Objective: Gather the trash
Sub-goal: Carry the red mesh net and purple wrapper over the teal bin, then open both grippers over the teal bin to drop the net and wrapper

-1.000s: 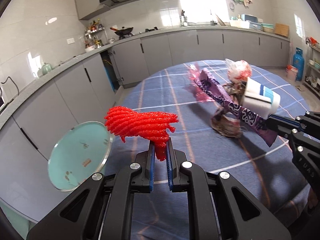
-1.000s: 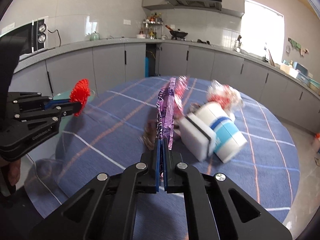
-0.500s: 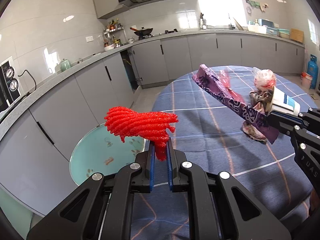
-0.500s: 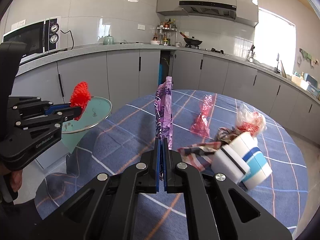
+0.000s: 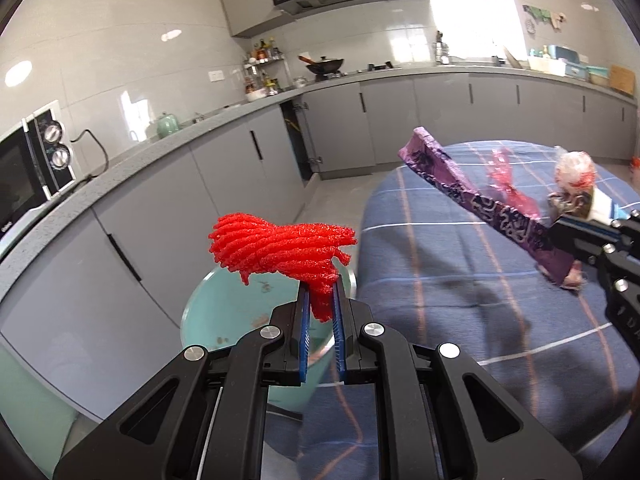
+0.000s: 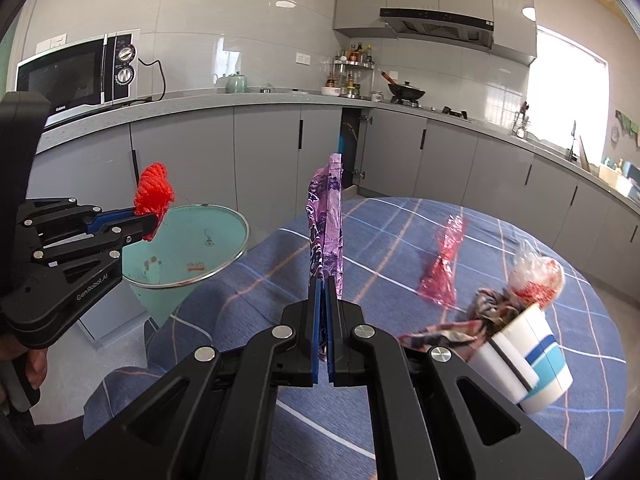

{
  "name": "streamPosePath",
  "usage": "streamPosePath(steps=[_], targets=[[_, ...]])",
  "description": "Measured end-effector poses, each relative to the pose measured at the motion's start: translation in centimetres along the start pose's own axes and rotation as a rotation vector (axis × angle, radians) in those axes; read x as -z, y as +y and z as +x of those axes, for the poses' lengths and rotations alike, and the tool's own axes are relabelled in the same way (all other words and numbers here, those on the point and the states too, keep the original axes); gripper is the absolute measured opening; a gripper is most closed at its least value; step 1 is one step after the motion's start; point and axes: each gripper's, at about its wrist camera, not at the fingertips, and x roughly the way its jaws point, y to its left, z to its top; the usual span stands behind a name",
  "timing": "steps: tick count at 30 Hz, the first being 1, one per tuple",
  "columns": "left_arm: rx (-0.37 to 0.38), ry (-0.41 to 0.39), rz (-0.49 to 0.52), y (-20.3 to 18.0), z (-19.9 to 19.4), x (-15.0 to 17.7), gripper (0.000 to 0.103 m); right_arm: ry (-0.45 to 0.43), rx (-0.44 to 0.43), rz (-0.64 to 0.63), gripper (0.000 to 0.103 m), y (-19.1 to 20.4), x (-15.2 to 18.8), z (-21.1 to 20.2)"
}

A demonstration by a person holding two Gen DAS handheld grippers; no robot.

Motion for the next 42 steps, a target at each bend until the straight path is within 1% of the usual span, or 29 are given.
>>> streamPosePath(steps=[15,24,28,34,42], targets=[[-0.084,0.023,-0.039,3.3,1.7,0.1,0.011,0.004,-0.053,-0.027,0.002,1.5,-1.1,2.1],[-0.132,0.068,-0.049,5.0,3.2,0.5,0.011,0.014,-0.085,-0.043,0.002,2.8,-1.7,3.4],[-0.14,0.099,-0.05,5.7,4.0,0.9,0.011,0.012,-0.099,-0.053,0.002,3.5,-2.2,3.9],[-0.151,0.102,-0.053,6.5,4.4,1.1,0.011,0.015,-0.124,-0.073,0.003,4.8,-2.8,4.9],[-0.127,0.11,-0.056,6.6,5.2,1.3,0.012,0.02,-0.164,-0.099,0.003,6.4,-3.1,6.0]])
